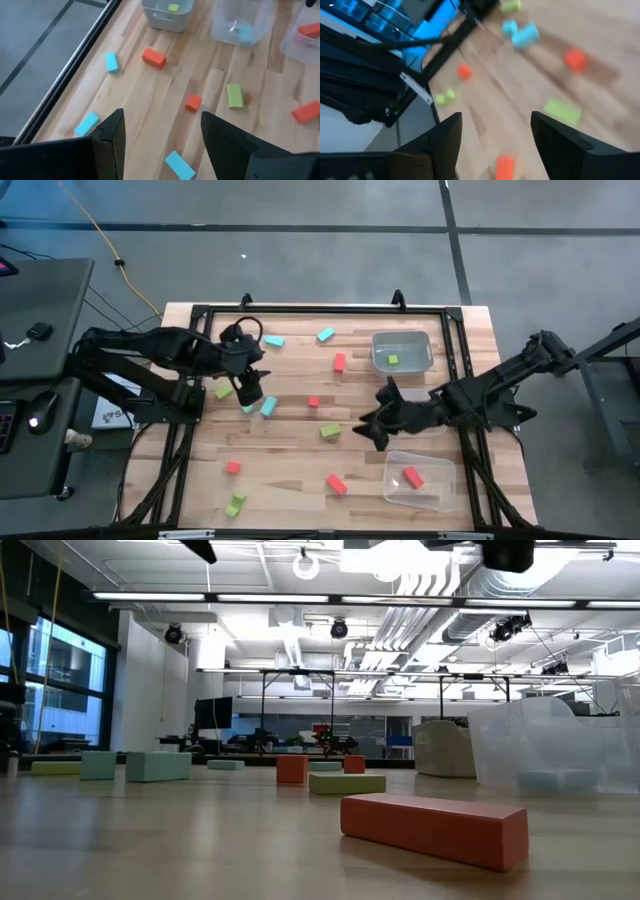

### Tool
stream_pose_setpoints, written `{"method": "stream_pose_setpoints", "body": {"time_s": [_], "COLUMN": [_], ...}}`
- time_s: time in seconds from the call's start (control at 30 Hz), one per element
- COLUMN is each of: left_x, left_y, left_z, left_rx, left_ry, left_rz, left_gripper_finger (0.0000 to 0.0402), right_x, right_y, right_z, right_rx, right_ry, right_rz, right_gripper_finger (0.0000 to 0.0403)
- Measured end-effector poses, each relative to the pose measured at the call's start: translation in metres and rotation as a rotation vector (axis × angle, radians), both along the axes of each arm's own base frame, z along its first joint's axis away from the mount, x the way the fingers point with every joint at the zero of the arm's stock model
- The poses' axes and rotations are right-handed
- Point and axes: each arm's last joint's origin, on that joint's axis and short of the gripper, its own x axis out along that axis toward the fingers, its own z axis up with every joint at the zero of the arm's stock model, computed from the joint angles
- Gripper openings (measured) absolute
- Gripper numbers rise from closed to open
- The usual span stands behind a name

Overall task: Sort & place blocks by color
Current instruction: Put the light green block into the gray bin

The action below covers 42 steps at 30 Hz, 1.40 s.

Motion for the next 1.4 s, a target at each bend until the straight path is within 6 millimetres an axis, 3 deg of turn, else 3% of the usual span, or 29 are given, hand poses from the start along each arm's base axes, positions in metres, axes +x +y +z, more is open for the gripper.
{"method": "stream_pose_setpoints", "body": {"time_s": [0.33,0.67,0.93,1.1,1.4], "left_x": [-0.008,-0.013,-0.014,-0.015,-0.016], "left_y": [0.011,0.019,0.026,0.031,0.035], "left_z": [-0.004,-0.018,-0.022,-0.022,-0.022], "left_rx": [-0.095,-0.192,-0.222,-0.233,-0.218], "left_ry": [-0.001,0.020,0.001,-0.023,-0.032], "left_rz": [0.193,0.396,0.494,0.556,0.589], "left_gripper_finger": [0.0182,0.0182,0.0182,0.0182,0.0182], "right_x": [0.020,0.033,0.037,0.050,0.076], "right_y": [-0.043,-0.089,-0.111,-0.116,-0.105], "right_z": [0.010,0.010,0.015,-0.001,-0.046], "right_rx": [-0.360,-0.582,-0.724,-0.767,-0.720], "right_ry": [-0.083,-0.090,-0.135,-0.089,0.007], "right_rz": [0.048,0.194,0.238,0.290,0.463], "right_gripper_finger": [0.0227,0.0227,0.0227,0.0227,0.0227]}}
